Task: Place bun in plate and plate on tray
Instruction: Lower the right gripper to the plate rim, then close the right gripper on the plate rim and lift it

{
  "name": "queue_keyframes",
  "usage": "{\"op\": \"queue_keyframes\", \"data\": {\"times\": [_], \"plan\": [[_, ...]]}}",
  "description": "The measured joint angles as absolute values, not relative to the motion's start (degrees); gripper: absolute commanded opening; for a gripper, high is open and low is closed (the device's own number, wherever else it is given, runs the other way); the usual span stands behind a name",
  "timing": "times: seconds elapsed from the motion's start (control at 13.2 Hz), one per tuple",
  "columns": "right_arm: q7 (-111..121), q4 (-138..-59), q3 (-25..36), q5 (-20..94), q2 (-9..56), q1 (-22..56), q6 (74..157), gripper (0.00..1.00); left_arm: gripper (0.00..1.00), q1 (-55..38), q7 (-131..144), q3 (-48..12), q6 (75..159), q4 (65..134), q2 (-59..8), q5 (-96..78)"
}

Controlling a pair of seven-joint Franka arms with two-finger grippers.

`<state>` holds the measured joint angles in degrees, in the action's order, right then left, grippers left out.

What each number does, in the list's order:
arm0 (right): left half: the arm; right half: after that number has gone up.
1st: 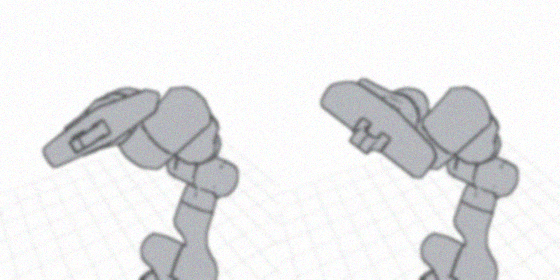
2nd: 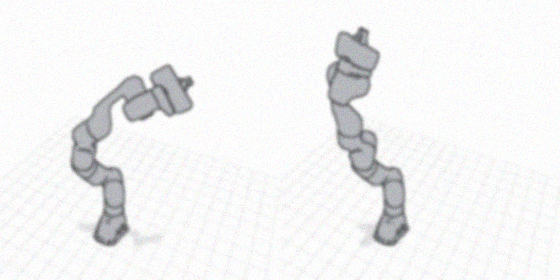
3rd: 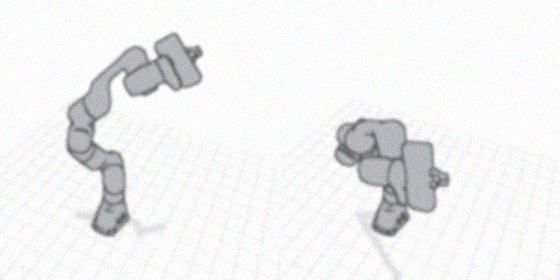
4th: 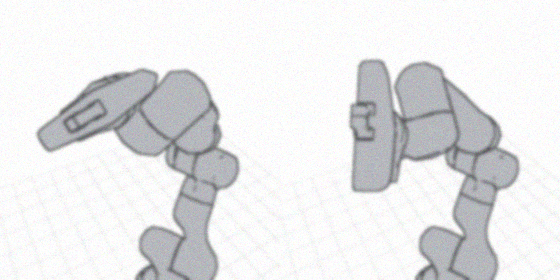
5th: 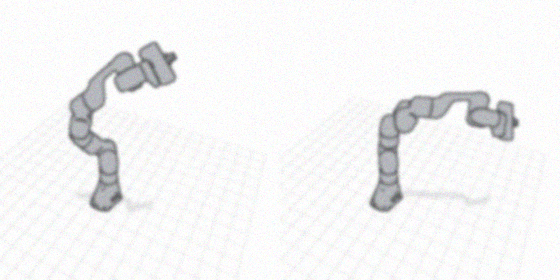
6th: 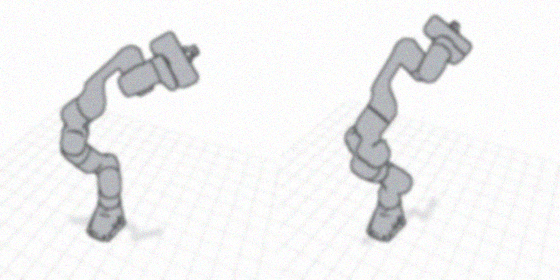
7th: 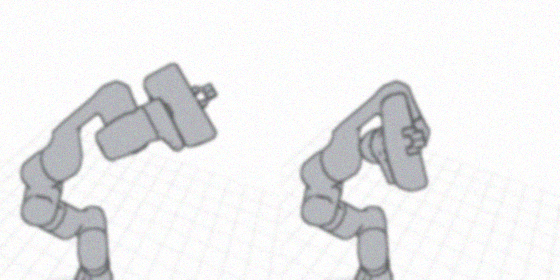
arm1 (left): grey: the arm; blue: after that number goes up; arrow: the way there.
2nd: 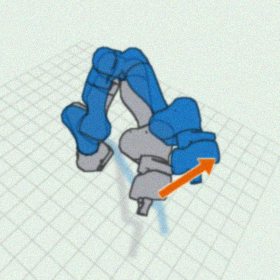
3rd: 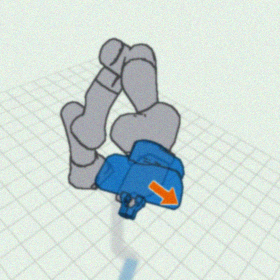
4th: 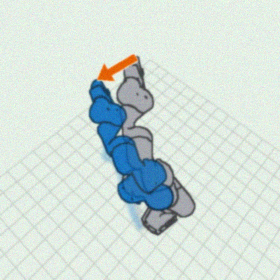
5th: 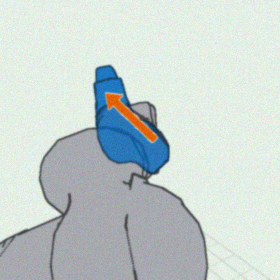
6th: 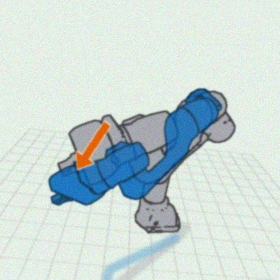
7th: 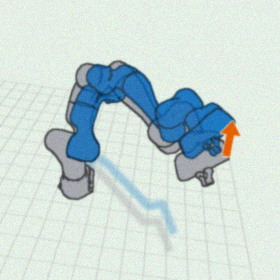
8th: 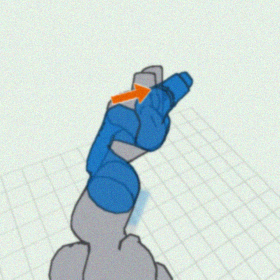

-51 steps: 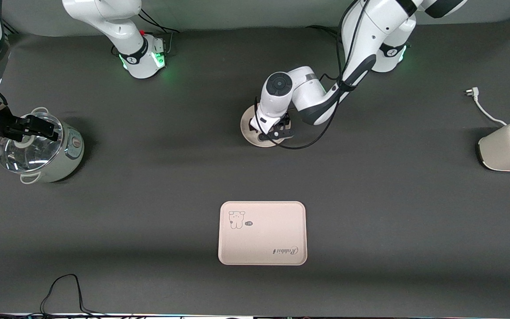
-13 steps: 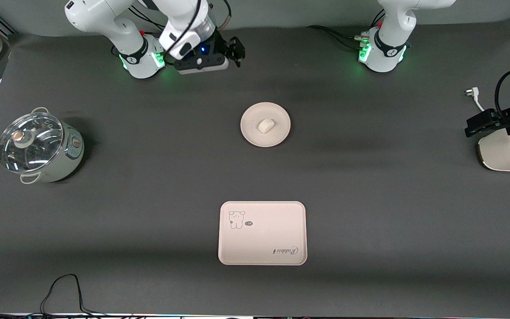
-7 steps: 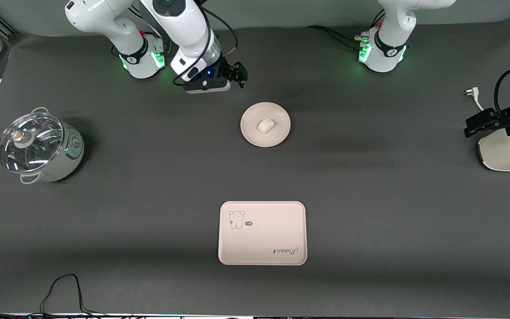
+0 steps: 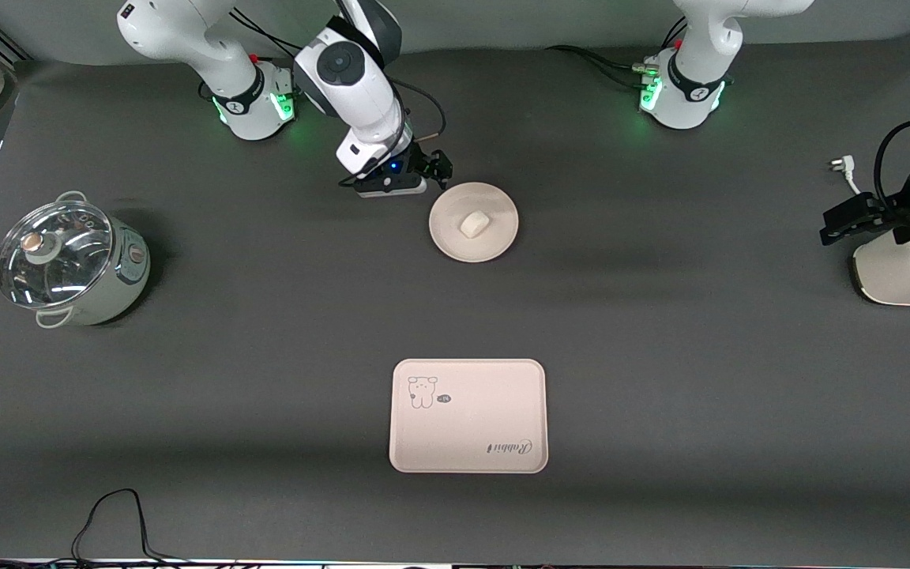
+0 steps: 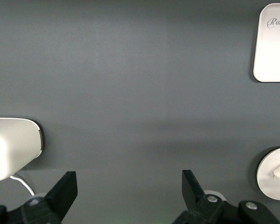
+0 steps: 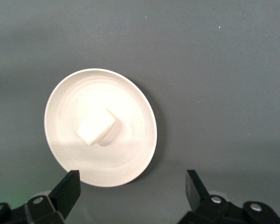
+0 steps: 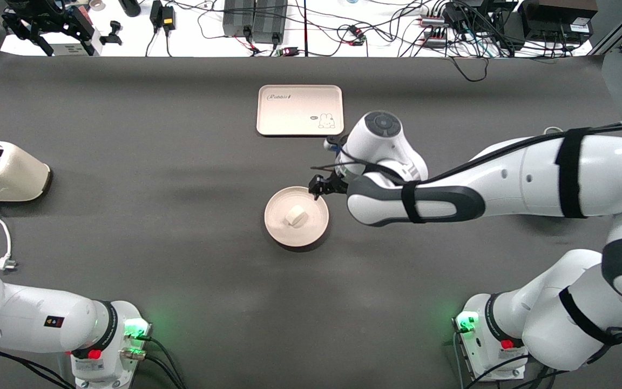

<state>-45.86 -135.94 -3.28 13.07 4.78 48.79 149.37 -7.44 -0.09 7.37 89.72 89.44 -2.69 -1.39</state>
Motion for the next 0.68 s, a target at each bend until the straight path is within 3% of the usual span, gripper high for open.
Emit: {"op": "queue_keyframes", "data": {"times": [0.68], "plan": [[-45.9, -139.4, -3.3, 13.1, 19.3, 49.9, 173.5, 1.00, 1.00, -7.6, -0.1, 5.1, 89.7, 88.6, -2.5, -1.4]]}}
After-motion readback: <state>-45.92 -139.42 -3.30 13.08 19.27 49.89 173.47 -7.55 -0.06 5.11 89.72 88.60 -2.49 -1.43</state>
